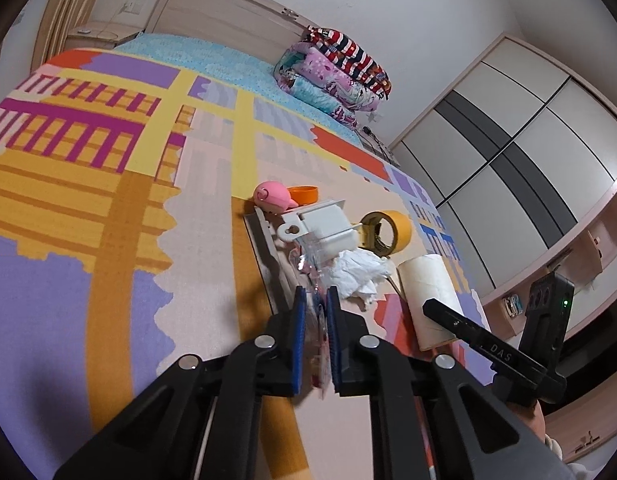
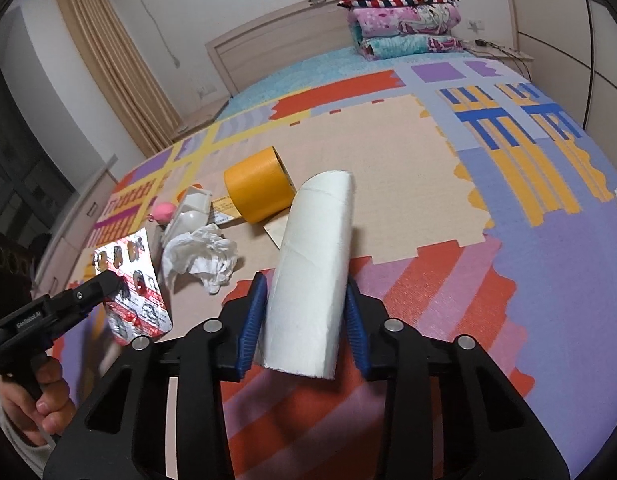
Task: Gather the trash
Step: 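Grasp the white paper roll with the right tool while the left tool grasps the pill blister pack, then carry the paper roll and blister pack over the black trash bin with both tools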
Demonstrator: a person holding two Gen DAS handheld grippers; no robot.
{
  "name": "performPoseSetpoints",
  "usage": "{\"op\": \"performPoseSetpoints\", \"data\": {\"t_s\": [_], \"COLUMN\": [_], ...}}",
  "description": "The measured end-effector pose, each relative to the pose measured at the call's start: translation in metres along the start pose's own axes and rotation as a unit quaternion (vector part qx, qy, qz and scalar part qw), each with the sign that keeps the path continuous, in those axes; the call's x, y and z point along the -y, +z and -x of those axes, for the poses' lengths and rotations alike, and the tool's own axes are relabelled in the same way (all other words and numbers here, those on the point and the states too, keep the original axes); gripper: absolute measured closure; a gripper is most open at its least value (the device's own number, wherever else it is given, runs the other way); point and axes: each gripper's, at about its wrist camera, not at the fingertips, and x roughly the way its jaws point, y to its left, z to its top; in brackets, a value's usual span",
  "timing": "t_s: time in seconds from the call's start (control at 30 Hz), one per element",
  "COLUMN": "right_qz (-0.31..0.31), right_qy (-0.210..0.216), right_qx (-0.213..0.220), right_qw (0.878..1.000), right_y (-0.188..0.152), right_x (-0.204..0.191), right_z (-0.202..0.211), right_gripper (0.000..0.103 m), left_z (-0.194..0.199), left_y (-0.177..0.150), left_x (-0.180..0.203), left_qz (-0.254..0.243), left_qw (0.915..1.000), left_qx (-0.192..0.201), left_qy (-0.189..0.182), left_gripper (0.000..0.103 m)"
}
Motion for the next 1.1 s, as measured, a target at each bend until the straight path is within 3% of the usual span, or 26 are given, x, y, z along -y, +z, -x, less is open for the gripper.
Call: {"op": "performPoseSetpoints", "data": {"t_s": [0.7,1.03,1.1], "right_qz": [0.044,0.089,0.098], "right_qy": [0.043,0.065,0.068], "right_qx": [0.031,0.025,0.018], "right_qw": [0.998,0.994,0.993], "right_y": [-0.041,-0.085,-0.096], "right_x": [-0.015,-0.032,-0.034], "right_z": [0.082,0.124,0.129], "right_gripper": [0.069,0.069,0.069], "left_z": [0.065,0.098,0.100], "left_y": [-0.042,-0.093,-0.104], "left_x": [0.054,0.080,0.080], "left_qz": [-0.057,-0.104,-0.099], "left_qw": [0.9983,0.9946,0.9948], "left_qx": [0.012,-0.004,-0.018], "left_qy": [-0.001,-0.003,-0.017], "left_gripper": [0.097,0.096,0.096]}}
